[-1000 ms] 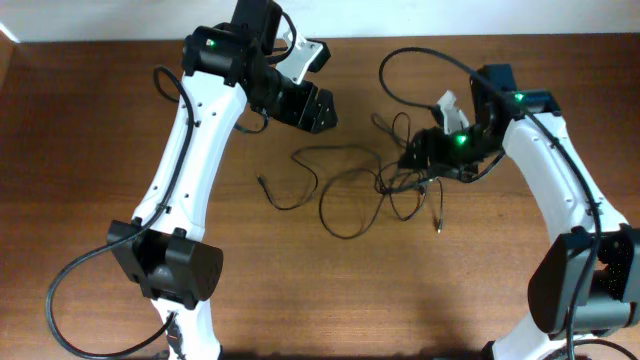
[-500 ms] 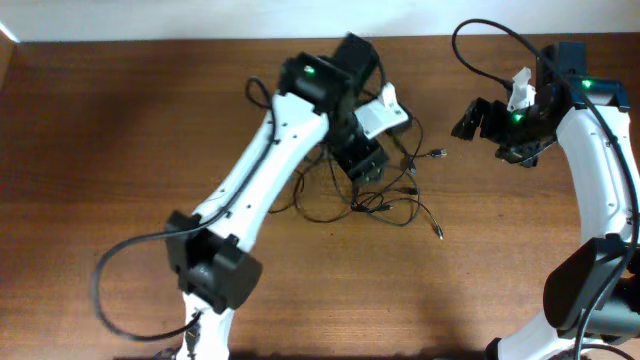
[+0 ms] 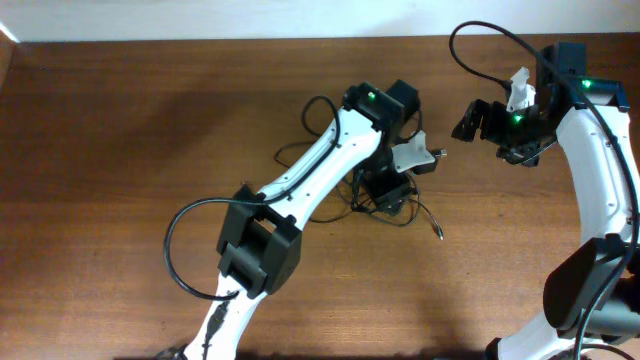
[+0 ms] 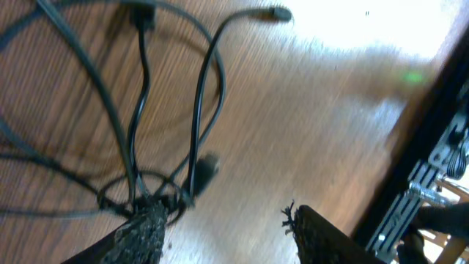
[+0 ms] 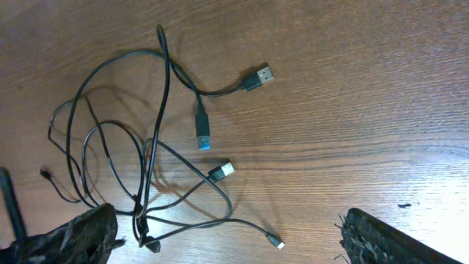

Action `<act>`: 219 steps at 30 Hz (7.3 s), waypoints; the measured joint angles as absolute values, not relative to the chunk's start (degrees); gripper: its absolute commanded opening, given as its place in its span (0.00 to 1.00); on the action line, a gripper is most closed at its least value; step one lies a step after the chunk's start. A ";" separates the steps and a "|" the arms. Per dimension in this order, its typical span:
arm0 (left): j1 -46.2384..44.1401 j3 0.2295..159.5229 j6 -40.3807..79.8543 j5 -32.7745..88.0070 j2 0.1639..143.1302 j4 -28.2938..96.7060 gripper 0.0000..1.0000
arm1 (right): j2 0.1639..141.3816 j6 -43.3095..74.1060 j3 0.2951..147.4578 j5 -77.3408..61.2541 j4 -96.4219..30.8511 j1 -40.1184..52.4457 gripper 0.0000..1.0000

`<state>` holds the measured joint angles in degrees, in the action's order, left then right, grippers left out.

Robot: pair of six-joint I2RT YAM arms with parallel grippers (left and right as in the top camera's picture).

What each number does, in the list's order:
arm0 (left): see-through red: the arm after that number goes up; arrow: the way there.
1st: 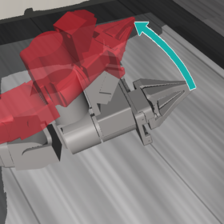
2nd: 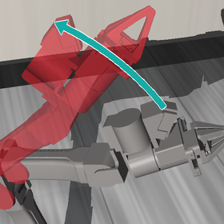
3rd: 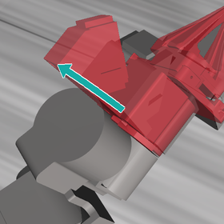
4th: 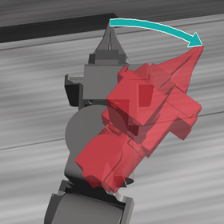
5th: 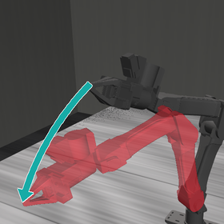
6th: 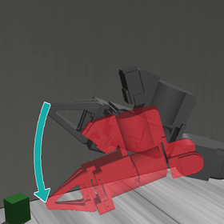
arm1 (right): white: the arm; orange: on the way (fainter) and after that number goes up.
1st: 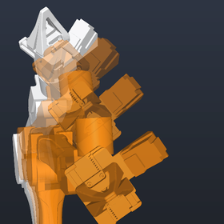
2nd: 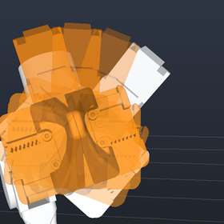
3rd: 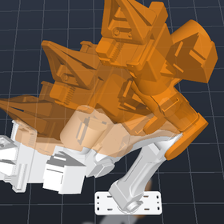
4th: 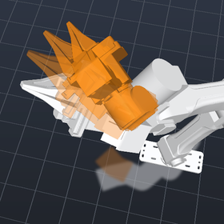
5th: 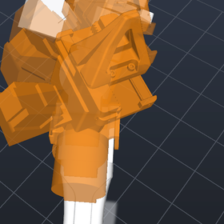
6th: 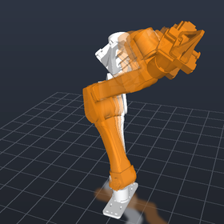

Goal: Untangle cables

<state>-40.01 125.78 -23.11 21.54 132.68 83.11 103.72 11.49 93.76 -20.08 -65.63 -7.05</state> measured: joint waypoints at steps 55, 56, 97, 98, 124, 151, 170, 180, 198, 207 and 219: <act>-35.79 166.56 13.19 16.34 139.61 96.09 0.00 | 103.72 2.92 93.76 -43.20 -62.98 -5.87 0.96; -35.38 166.56 13.15 19.29 139.61 94.91 0.00 | 103.72 3.22 93.76 -44.88 -62.70 -5.21 0.92; -13.26 178.89 13.52 53.84 131.85 81.87 0.00 | 104.95 22.52 92.90 -23.66 -61.12 -4.23 0.54; -12.67 179.11 13.41 51.94 131.31 82.37 0.00 | 105.01 21.93 92.77 -22.02 -61.56 -4.32 0.54; -7.88 172.16 9.98 20.51 107.44 93.47 0.00 | 105.08 15.94 92.77 -19.53 -62.37 -4.34 0.84; -19.03 145.08 5.52 14.26 121.95 89.76 0.00 | 105.08 13.06 92.77 -19.77 -63.44 -4.32 0.99; -19.03 145.08 5.37 14.26 121.95 89.76 0.00 | 105.08 13.08 92.77 -19.77 -63.46 -4.32 0.99; -19.03 145.08 5.32 12.47 121.95 90.04 0.24 | 105.08 13.04 92.77 -19.77 -63.44 -4.32 0.99; -14.61 146.47 2.83 6.66 119.28 88.82 0.90 | 105.08 4.54 93.06 -25.78 -70.81 -1.50 0.86; 1.39 147.02 4.38 9.58 114.54 87.57 0.93 | 104.12 13.30 97.73 -12.47 -64.10 31.44 0.82; 5.39 147.02 4.75 9.67 114.54 89.14 0.88 | 121.14 18.17 99.48 -3.49 -57.41 39.77 0.04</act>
<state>5.39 147.02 4.75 9.67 114.54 89.14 121.14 18.17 99.48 -3.49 -57.41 39.77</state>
